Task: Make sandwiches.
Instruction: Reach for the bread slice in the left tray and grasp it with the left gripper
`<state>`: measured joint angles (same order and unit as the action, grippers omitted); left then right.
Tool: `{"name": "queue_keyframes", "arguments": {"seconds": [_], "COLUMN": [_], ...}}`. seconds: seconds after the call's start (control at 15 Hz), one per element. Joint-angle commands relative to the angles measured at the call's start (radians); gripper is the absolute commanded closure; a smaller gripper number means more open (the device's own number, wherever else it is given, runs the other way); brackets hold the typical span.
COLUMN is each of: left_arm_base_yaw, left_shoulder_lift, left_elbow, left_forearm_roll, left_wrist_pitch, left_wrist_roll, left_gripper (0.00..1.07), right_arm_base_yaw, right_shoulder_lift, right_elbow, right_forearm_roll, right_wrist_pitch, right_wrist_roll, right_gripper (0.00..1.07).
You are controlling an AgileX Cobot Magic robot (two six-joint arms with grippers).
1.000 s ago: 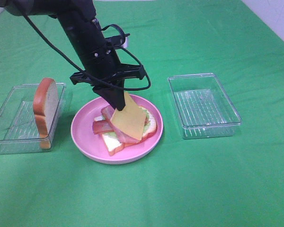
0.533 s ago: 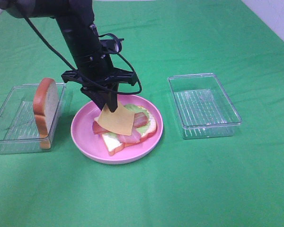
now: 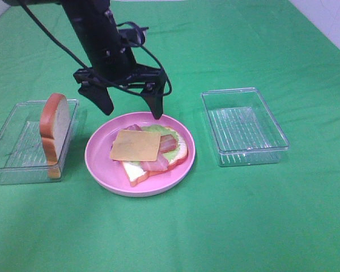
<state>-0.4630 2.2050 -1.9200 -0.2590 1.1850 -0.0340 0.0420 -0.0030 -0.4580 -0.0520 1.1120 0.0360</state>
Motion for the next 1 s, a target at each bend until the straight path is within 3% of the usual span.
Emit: {"name": "queue_keyframes", "arguments": {"seconds": [0.07,0.2,0.33,0.6,1.0], "left_arm_base_yaw": [-0.007,-0.007,-0.007,-0.001,0.051], "left_shoulder_lift": [-0.020,-0.022,-0.049,-0.165,-0.280], "left_elbow": [-0.104,-0.240,-0.296,-0.291,-0.249], "left_forearm_roll": [0.006,0.019,0.057,0.238,0.300], "left_wrist_pitch": [0.054,0.133,0.136,0.136,0.136], "left_wrist_roll": [0.002,-0.011,-0.035,-0.092,-0.114], "left_gripper": [0.06,0.06,0.06,0.06,0.06], "right_arm_base_yaw": [-0.007,-0.007,-0.007,-0.007,-0.007], "right_shoulder_lift": [-0.033,-0.033,-0.033,-0.033,-0.033], "right_elbow": [0.003,0.003,0.003,0.003,0.003], "right_forearm_roll": [0.002,0.002,0.002,0.002,0.002], "right_wrist_pitch": [-0.011,-0.011,-0.011,-0.011,-0.011], "right_wrist_roll": [-0.005,-0.005,-0.005,-0.005,-0.005], "right_gripper": [0.11,0.11,0.11,0.11,0.11]}}
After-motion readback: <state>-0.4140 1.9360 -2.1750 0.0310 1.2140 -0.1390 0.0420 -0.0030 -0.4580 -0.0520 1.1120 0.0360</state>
